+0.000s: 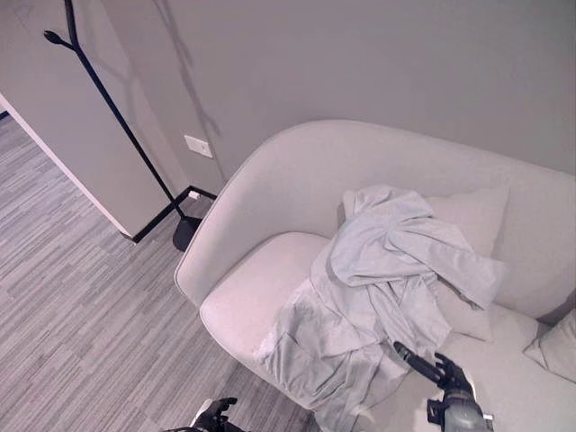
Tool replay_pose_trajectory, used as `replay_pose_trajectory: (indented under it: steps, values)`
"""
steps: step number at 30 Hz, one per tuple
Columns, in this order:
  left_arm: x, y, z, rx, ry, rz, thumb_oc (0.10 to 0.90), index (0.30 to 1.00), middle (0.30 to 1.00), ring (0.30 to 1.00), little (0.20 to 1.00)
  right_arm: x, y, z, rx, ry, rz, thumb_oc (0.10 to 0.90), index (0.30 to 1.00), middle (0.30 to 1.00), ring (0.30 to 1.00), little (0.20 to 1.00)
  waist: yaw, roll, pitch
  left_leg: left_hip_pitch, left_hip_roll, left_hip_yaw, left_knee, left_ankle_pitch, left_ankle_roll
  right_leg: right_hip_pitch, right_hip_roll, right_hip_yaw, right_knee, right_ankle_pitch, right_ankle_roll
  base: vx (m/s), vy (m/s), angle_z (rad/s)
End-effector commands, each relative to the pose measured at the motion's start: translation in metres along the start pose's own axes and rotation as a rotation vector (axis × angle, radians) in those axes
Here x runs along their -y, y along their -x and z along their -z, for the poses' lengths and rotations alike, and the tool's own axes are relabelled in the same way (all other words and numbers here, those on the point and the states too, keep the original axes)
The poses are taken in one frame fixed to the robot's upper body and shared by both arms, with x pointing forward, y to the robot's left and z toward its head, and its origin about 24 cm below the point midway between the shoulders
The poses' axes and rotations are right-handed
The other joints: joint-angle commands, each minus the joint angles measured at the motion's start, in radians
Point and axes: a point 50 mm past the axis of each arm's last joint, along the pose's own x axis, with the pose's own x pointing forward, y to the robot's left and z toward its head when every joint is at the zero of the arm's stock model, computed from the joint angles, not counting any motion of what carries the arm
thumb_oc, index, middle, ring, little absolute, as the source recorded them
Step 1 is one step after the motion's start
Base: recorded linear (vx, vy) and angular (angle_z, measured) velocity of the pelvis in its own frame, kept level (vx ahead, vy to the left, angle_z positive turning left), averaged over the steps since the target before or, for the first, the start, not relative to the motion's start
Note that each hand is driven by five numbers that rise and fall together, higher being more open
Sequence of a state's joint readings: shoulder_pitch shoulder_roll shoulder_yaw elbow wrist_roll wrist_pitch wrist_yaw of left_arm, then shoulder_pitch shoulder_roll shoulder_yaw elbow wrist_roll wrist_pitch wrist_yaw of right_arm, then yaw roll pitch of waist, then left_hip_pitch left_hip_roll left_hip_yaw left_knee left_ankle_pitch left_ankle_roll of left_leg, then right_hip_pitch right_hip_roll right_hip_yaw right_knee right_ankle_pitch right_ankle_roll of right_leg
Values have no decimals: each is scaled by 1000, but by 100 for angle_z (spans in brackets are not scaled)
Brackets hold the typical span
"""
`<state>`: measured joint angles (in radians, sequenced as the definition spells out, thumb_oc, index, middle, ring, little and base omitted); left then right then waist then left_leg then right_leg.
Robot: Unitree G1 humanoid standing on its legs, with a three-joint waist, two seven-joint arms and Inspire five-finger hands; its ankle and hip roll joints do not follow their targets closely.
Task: Hang the clothes on the sofa on the clothes rack.
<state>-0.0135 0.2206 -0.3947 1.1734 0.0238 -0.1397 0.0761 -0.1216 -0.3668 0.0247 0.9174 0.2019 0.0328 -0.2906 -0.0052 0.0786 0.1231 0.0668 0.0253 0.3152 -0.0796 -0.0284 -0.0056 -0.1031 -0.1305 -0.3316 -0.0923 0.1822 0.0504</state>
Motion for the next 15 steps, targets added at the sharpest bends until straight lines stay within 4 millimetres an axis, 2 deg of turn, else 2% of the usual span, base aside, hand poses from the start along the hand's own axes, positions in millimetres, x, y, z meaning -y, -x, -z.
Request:
replay_pose_trajectory:
  steps: [1, 3, 5, 8, 11, 12, 13, 15]
  values:
    - [-7, -3, -12, 61, -107, -2, 800, 900, 900, 900, 900, -5, -7, -43, 161, -3, 13, 800, 900, 900, 900, 900, 28, -29, 8, -123, -27, -32, -8, 23, 15, 89, -97, -36, 66, -139, 112, -49, 10, 15]
    - [-7, -3, -16, 81, -130, 2, 800, 900, 900, 900, 900, -10, -9, -49, 159, 4, 7, 800, 900, 900, 900, 900, 38, -25, 14, -139, -26, -40, -8, 28, 14, 78, -99, -44, 67, -138, 111, -45, 3, 21]
    - [-11, -6, -32, 144, -195, 3, 800, 900, 900, 900, 900, -19, -15, -73, 153, -32, -17, 800, 900, 900, 900, 900, 75, -12, 43, -198, -28, -67, -8, 53, 11, 35, -107, -65, 77, -132, 112, -113, 8, 26]
    - [-18, -7, -46, 196, -214, -16, 800, 900, 900, 900, 900, -22, -20, -95, 142, -57, -21, 800, 900, 900, 900, 900, 112, 9, 58, -250, -33, -93, -8, 72, 10, -6, -116, -89, 91, -130, 111, -61, 20, 38]
    - [-22, -8, -50, 204, -235, -30, 800, 900, 900, 900, 900, -31, -19, -114, 145, -72, -52, 800, 900, 900, 900, 900, 141, 22, 69, -279, -38, -111, -8, 84, 7, -21, -124, -111, 98, -129, 112, -3, 15, 34]
    - [-22, -8, -51, 206, -234, -31, 800, 900, 900, 900, 900, -31, -19, -115, 147, -73, -53, 800, 900, 900, 900, 900, 140, 22, 70, -281, -38, -112, -8, 84, 7, -22, -124, -112, 98, -129, 112, 4, 2, 31]
    - [-25, -9, -50, 193, -244, -46, 800, 900, 900, 900, 900, -44, -17, -121, 137, -60, -100, 800, 900, 900, 900, 900, 158, 28, 77, -297, -40, -125, -8, 90, 5, -30, -129, -127, 104, -132, 111, 26, -1, 15]
    - [-33, -10, -54, 189, -268, -74, 800, 900, 900, 900, 900, -77, -7, -117, 101, -30, -224, 400, 300, 300, 300, 300, 188, 43, 85, -333, -49, -152, -8, 103, 3, -48, -143, -162, 129, -145, 107, 39, -5, 40]
